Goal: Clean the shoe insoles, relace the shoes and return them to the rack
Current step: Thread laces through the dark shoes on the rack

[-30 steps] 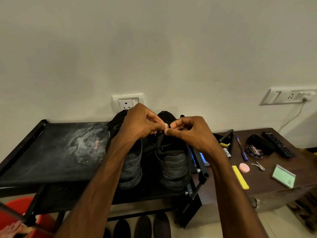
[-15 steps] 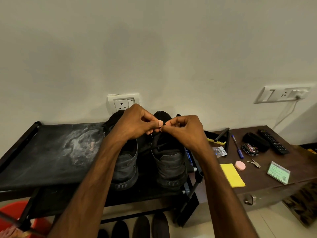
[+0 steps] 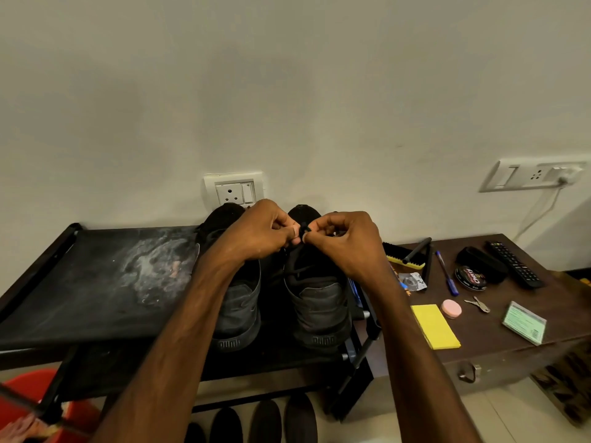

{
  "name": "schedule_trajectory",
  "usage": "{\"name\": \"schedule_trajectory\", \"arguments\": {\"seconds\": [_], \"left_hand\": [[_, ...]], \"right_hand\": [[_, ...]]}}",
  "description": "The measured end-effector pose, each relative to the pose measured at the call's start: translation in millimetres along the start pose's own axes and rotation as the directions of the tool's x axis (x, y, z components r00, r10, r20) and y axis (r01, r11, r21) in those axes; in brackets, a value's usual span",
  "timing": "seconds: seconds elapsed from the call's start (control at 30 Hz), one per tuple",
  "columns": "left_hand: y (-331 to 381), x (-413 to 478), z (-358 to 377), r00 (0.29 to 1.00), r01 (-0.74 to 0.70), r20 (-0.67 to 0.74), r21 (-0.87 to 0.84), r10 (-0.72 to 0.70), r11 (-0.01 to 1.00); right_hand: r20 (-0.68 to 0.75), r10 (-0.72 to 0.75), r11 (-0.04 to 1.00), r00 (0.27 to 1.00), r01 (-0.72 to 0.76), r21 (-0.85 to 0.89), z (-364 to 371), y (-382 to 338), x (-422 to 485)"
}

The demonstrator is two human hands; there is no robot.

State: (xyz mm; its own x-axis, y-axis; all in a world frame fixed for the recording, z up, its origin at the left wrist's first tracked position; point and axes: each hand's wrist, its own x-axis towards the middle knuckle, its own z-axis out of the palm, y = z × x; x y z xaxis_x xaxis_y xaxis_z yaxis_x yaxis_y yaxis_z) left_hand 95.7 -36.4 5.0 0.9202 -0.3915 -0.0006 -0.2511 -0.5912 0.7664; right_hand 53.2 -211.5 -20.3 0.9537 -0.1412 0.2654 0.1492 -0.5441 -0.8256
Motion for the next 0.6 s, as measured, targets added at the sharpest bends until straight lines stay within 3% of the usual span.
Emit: {"name": "schedule_trajectory", "arguments": {"seconds": [0.13, 0.6], "left_hand": [[0.0, -1.8, -2.1, 1.0, 0.011, -0.021, -0.062, -0.012, 0.998], [-3.1, -0.5, -6.3, 0.998, -0.019, -0.052, 0.019, 0.02, 1.0]], "right_hand": [[0.004, -0.006, 1.0, 1.0, 0.006, 0.004, 0.6, 0.3, 0.7], [-0.105, 0.011, 1.0, 0.994, -0.01, 0.004, 2.5, -0.9, -5.0]]}}
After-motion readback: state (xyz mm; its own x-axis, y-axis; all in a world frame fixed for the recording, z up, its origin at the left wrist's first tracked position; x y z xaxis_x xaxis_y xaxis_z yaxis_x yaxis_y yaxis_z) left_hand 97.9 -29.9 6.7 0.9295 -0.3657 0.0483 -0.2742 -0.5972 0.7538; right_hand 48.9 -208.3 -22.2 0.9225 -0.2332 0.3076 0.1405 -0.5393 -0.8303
